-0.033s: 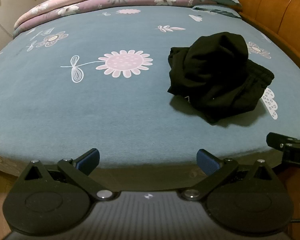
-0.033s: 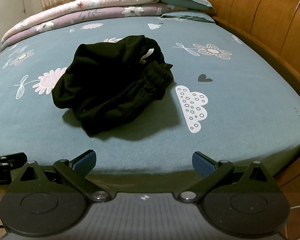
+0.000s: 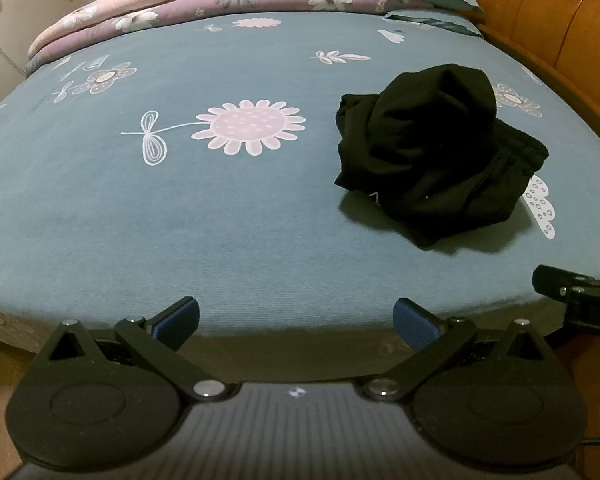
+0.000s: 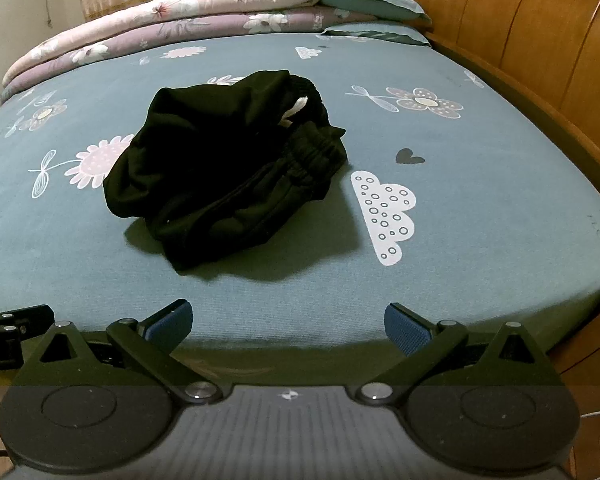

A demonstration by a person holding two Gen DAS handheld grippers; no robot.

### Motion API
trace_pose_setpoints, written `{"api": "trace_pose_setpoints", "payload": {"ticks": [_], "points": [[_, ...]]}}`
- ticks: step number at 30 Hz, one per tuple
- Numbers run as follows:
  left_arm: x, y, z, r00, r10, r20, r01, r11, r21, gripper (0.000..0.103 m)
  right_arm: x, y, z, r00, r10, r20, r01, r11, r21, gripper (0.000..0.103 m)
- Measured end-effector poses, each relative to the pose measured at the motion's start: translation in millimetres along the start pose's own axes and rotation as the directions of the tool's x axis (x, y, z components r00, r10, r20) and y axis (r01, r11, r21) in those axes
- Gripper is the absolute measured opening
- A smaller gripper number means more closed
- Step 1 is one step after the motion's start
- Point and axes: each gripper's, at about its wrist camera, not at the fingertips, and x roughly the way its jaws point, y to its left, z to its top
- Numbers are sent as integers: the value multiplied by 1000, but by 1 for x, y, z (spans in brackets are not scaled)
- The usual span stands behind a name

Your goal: Fold clothes

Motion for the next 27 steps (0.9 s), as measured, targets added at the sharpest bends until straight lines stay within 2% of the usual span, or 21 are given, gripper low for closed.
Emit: {"api": "trace_pose_setpoints", "payload": {"ticks": [27], "points": [[4, -6, 3, 1000, 19, -5, -19, 1000, -1, 102, 5, -4, 0, 1000, 5, -12, -5, 1000, 10, 103]]}}
